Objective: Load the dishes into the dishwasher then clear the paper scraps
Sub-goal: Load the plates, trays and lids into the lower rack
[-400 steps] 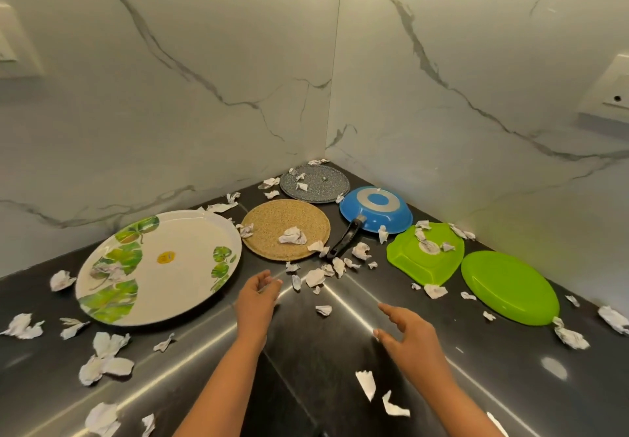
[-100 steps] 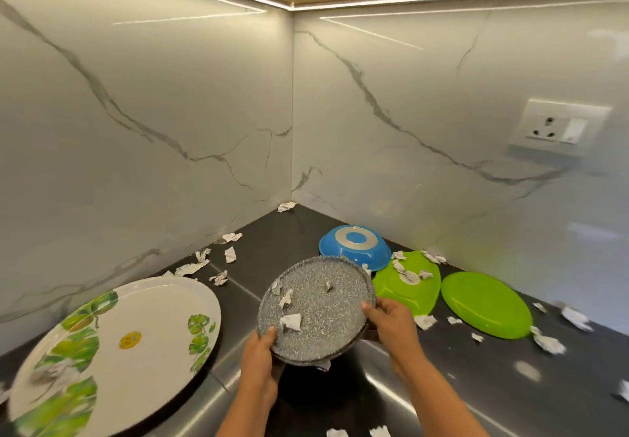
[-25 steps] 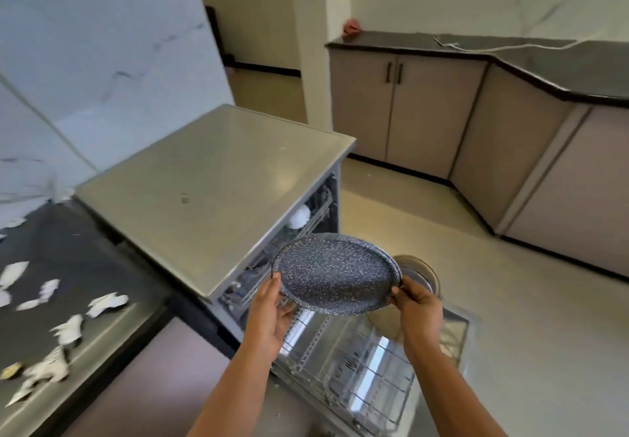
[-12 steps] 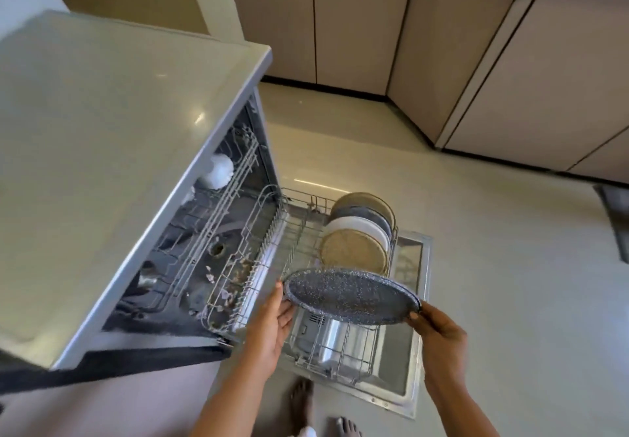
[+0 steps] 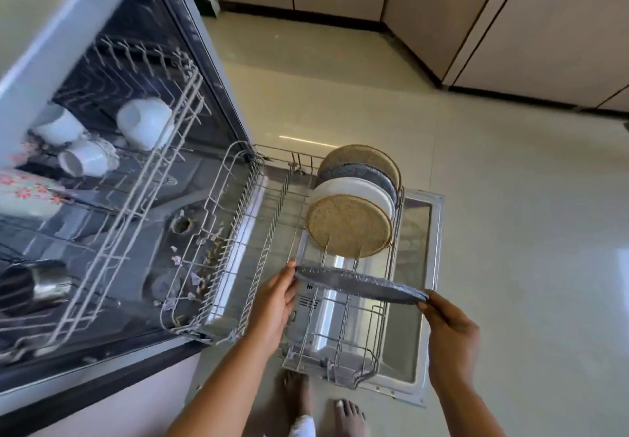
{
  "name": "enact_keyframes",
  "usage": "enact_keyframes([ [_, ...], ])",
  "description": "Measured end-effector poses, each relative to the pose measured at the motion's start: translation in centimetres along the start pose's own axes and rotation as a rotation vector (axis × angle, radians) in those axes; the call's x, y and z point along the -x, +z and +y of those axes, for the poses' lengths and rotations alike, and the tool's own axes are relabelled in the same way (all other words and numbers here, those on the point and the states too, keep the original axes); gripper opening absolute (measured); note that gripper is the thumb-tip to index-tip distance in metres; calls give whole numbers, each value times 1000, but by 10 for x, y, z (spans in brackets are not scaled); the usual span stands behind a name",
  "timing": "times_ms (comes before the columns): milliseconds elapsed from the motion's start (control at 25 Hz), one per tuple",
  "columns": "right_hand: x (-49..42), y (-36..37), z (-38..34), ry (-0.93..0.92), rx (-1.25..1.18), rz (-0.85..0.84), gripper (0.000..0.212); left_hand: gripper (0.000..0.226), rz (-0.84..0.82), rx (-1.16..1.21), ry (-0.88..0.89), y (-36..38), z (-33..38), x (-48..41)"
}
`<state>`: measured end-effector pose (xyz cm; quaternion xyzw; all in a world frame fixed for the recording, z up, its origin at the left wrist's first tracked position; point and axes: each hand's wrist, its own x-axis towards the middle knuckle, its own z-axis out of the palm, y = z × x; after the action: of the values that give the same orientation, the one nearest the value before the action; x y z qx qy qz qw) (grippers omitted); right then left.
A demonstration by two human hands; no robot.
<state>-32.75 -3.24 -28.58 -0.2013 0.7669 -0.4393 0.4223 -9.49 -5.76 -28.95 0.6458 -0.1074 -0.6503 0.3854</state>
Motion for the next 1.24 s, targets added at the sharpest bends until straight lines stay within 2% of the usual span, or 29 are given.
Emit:
enact_keyframes([
  [240, -43, 50, 4, -61, -17, 29, 27, 25, -13, -140, 95, 11, 13, -75],
  [520, -73, 84, 18, -117, 88, 14, 26, 32, 68, -305, 84, 8, 10, -136],
  [760, -84, 94, 36, -57, 296, -75, 25, 48, 53, -476, 7, 1, 0, -142],
  [920, -90, 103, 38, -119, 511, -127, 25, 49, -2, -539, -20, 7, -5, -143],
  [1080, -97, 107, 37, -131, 623, -169, 33, 46, -38, -542, -18, 11, -6, -139],
  [1240, -87, 109, 48, -234, 703, -191, 49, 40, -37, -535, 25, 10, -10, -130],
])
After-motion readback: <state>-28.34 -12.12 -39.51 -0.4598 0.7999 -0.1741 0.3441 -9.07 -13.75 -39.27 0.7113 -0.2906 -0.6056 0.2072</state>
